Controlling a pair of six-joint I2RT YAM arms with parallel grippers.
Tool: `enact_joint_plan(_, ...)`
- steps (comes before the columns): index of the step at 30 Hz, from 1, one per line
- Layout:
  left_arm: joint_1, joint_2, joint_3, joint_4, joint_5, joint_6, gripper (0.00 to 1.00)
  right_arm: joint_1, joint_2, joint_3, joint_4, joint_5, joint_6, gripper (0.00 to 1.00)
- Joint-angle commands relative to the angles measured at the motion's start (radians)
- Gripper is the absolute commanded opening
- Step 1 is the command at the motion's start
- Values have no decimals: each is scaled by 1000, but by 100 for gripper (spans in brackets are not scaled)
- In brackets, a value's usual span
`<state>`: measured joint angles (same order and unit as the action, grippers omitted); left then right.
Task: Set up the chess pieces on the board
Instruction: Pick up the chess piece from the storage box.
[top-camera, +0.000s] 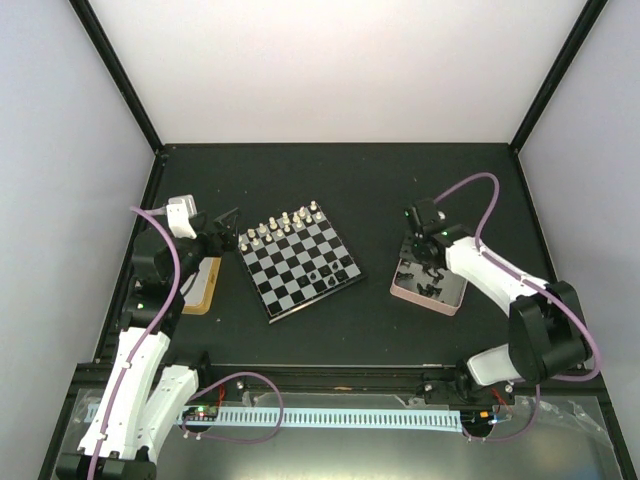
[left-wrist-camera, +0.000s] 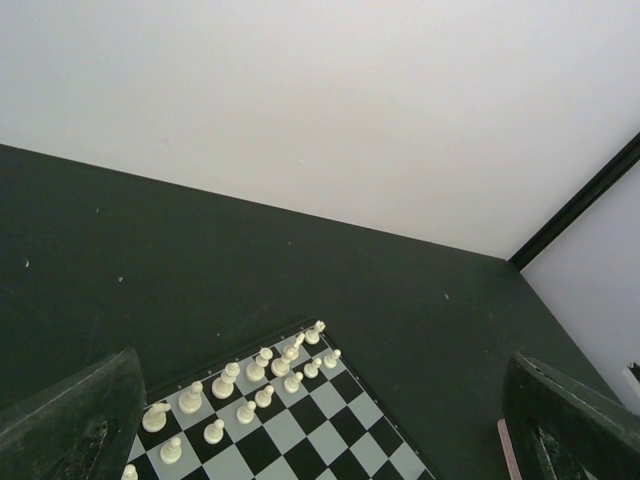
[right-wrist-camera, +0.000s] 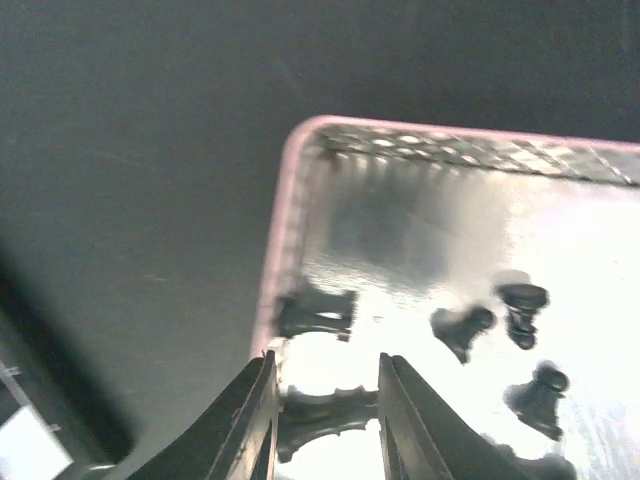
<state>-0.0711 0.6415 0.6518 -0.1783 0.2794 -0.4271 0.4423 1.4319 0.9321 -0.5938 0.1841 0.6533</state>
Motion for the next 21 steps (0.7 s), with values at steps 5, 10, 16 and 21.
enact_joint_plan(5,10,-5,15,16,16,8,99,-158,-12,-157,194,-203,39,28)
enact_joint_plan(10,10,-5,17,13,17,9,99,-175,38,-160,169,-115,52,27)
enact_joint_plan(16,10,-6,15,16,17,8,99,-174,91,-140,128,-52,47,27)
enact_joint_plan(21,11,-6,14,15,16,8,99,-174,113,-135,115,-14,57,28)
